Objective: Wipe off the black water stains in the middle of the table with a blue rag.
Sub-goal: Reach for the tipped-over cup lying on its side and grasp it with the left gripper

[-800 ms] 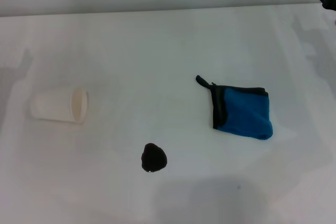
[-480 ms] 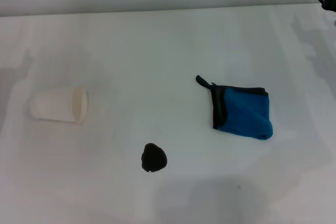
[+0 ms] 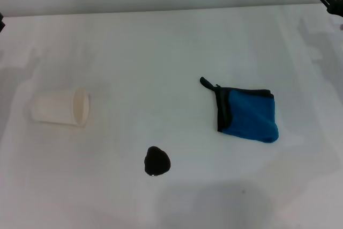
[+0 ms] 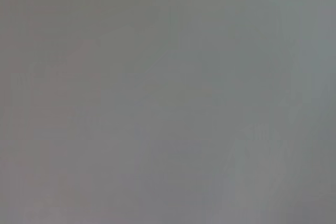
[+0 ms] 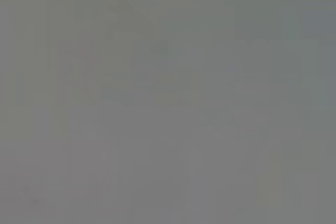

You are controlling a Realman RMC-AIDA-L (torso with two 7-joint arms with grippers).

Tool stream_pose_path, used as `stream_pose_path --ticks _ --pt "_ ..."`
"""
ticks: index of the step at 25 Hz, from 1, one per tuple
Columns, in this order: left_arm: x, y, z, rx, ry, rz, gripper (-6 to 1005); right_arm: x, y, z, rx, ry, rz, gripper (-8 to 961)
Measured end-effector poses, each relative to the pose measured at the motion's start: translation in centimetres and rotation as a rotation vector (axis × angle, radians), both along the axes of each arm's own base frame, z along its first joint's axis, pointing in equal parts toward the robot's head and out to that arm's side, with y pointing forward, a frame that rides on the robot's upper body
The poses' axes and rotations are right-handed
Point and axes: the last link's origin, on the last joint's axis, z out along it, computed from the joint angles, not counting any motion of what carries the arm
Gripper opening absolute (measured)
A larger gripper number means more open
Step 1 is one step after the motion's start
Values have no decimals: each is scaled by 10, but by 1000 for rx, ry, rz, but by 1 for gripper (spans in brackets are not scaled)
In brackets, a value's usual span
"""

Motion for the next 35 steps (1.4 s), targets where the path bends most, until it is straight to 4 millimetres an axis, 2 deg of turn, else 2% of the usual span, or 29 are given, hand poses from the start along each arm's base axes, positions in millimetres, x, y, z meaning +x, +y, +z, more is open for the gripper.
stream_pose_path --ticks 3,6,8,15,20,26,32,35 --pt "5 2 0 -12 3 -28 877 1 -1 0 1 24 -4 840" --pt "19 11 3 -79 12 -104 877 2 -2 1 5 32 0 840" --pt "26 18 11 -151 24 -151 877 2 -2 2 10 34 3 840" --pt "53 40 59 -398 84 -266 877 -3 3 5 12 23 21 840" --pt "73 44 92 -573 214 -301 877 -4 4 5 9 20 26 840" --pt "94 49 116 -810 457 -331 877 -4 4 4 1 12 29 840" --pt "107 38 140 -856 636 -510 876 -4 2 2 4 24 22 840" --pt "106 36 149 -879 734 -514 876 -4 2 0 4 33 18 840"
